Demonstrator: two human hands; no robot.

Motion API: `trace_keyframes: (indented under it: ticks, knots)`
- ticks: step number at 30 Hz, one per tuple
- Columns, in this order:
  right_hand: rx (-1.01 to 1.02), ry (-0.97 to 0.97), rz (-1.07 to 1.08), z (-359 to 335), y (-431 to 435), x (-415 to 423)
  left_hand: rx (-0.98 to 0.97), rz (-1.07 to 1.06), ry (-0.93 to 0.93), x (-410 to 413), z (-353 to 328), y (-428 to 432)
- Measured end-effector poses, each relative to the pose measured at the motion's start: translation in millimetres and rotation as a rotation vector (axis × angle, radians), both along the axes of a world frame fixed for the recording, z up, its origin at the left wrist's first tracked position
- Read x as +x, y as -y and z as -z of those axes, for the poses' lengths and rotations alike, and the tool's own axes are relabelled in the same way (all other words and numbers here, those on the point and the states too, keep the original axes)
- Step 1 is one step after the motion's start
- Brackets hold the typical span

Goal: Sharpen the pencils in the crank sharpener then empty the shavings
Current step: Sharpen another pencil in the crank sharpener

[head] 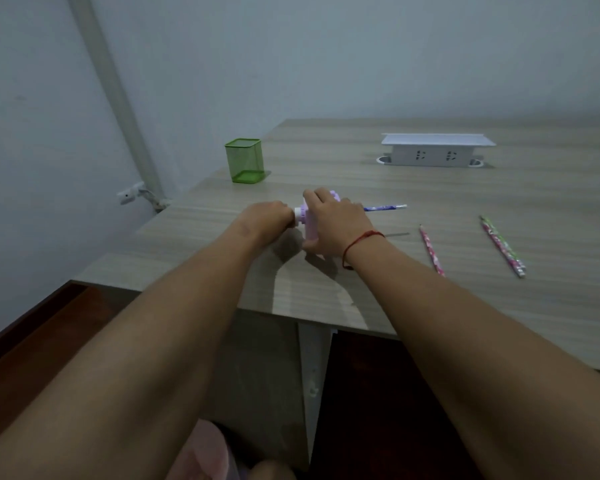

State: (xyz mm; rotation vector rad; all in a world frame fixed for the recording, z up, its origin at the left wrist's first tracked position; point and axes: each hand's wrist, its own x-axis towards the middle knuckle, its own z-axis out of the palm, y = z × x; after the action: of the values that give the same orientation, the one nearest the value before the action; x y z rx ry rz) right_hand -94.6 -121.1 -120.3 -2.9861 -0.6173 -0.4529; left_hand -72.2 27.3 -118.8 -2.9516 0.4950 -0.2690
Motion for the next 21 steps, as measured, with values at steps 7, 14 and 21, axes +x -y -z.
trace_keyframes:
  ticks: [7,14,21]
  knots:
    - [-0.019,-0.026,0.078,-5,-9,-1,-0.054,0.143,0.195,2,-43,-10]
    - [0.020,-0.032,0.117,-3,-12,2,-0.142,0.191,0.269,-35,-37,-7]
    - [0.003,-0.055,0.129,-2,-14,9,-0.196,0.209,0.251,-60,-13,-6]
